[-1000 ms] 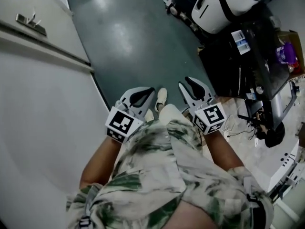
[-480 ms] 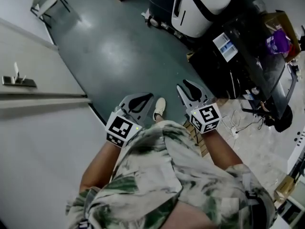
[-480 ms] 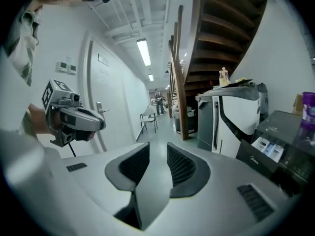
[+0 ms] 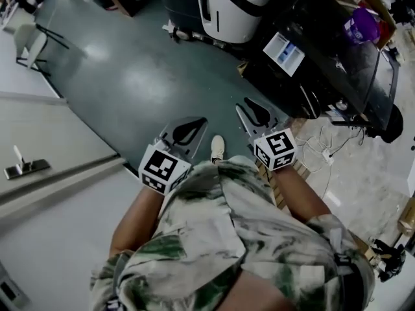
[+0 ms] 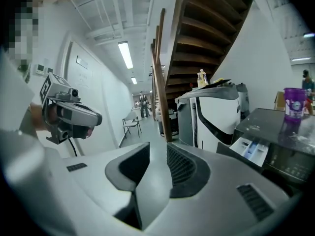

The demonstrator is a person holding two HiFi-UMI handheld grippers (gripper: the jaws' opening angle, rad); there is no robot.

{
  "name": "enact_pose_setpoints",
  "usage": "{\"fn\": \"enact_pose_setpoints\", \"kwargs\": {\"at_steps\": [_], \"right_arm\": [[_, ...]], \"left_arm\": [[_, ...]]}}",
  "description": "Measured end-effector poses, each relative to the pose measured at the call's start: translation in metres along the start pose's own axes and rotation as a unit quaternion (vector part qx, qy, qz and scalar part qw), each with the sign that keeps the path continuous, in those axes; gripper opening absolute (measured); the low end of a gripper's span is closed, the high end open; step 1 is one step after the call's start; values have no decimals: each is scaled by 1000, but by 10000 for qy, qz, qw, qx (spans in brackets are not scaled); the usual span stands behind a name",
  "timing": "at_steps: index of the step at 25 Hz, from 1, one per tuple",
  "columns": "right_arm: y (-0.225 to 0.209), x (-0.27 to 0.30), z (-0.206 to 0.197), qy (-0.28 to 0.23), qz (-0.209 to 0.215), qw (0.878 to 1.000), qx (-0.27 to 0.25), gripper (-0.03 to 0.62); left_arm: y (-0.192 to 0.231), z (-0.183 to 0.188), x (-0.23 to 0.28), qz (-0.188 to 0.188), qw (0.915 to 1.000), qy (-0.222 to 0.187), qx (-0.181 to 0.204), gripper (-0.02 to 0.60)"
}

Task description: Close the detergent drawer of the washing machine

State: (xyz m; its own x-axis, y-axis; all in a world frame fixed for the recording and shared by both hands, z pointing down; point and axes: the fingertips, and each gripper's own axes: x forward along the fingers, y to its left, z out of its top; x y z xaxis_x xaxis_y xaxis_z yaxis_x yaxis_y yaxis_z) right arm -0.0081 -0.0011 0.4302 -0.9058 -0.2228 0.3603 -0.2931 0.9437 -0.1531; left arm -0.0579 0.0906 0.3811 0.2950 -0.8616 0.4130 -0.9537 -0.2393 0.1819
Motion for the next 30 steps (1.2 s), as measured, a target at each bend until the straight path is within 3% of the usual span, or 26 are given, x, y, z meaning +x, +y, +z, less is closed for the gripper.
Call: {"fn": "enact_pose_setpoints", "kwargs": {"at_steps": [4, 12, 17, 22, 30], "right_arm": [[-27, 2, -5, 39, -394, 9990, 201, 123], [-74, 21, -13, 126, -1465, 9873, 608, 123], [-103, 39, -18, 151, -2274, 9696, 887, 123], [-132, 63, -33, 79, -3032, 9440, 1300, 120], [-159, 85, -50, 23, -3812, 9097, 1646, 121]], "left_arm": [[5, 6, 25, -373, 9991, 184, 96, 23], [47, 39, 70, -1323, 9905, 53, 366, 23], [84, 60, 80, -1853, 9798, 128, 739, 23], [123, 67, 94, -2292, 9678, 268, 1003, 23], [147, 67, 116, -2979, 9460, 520, 1170, 23]]}}
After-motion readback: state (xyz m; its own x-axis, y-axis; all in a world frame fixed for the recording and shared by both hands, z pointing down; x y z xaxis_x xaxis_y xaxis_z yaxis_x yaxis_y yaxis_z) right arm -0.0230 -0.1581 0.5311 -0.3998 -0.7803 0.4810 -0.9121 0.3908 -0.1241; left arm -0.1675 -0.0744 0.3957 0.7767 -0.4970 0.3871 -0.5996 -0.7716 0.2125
